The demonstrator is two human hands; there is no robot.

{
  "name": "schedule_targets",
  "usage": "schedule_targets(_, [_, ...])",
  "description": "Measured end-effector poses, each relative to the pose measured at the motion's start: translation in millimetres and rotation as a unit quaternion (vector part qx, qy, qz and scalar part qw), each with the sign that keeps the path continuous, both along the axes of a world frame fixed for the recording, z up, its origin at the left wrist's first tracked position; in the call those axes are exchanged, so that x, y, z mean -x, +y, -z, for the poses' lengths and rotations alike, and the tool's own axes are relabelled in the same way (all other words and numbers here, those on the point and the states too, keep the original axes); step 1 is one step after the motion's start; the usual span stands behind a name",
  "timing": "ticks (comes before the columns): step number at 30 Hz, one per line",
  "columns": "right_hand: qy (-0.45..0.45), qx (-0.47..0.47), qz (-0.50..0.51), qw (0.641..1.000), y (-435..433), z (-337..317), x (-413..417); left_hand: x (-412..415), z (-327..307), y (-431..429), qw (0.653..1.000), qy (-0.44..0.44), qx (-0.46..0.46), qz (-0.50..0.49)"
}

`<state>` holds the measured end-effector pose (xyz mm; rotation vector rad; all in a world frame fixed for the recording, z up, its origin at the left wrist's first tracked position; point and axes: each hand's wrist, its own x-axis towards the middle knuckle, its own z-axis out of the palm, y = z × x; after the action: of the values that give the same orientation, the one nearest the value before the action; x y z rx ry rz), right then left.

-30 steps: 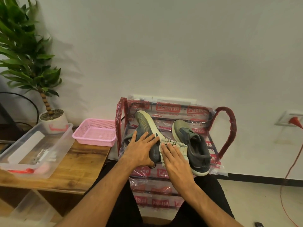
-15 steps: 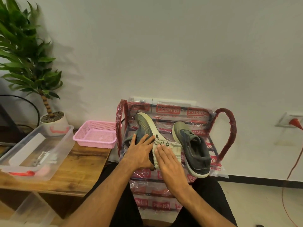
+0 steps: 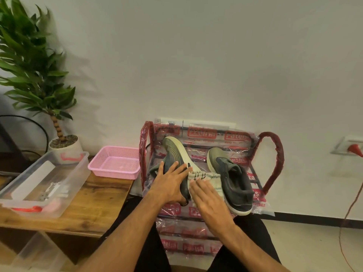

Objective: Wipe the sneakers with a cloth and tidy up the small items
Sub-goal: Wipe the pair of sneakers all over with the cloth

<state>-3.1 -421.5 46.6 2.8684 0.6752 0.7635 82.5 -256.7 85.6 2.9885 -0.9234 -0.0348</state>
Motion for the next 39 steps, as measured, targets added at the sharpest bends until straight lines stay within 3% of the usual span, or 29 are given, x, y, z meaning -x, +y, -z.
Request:
schedule_targets(4, [-0.003, 0.032, -0.030, 0.999, -5.6, 1.0, 0.2, 3.7, 2.1, -1.4, 1.000, 0.001, 0.011, -0.005])
schedule_targets(8, [-0.035, -0.001, -0.001, 0.999, -5.4, -3.4, -13.2, 4.9, 1.9, -6.0, 1.000, 0.000, 0.021, -0.014])
schedule_targets(11, [-0.042, -0.004, -0.035, 0.998, 3.3, 7.9, -6.2, 2.9, 0.6, -3.9, 1.000, 0.004, 0.015, -0.010])
schedule_targets(17, [0.066, -0.035, -0.107, 0.992, -15.8, -21.9, -5.2, 5.0, 3.5, -2.7, 1.000, 0.002, 0.002, -0.013])
schedule_targets(23, [-0.024, -0.120, -0.012, 0.992, -31.4, -43.5, -9.2, 22.1, 12.2, -7.6, 0.998, -0.037, 0.023, -0.043])
schedule_targets(27, [-0.004, -0.095, 0.001, 0.995, -18.0, -37.1, -20.1, 39.3, 25.2, -2.2, 0.991, -0.068, 0.079, -0.083])
schedule_targets(31, [0.009, -0.070, 0.012, 0.997, -6.3, -24.9, -24.0, 52.7, 42.2, 2.6, 0.974, -0.157, 0.134, -0.094])
schedule_targets(39, [0.029, -0.041, 0.026, 0.998, -3.2, -8.6, -7.0, 72.8, 54.0, -24.2, 0.973, -0.100, 0.175, -0.114])
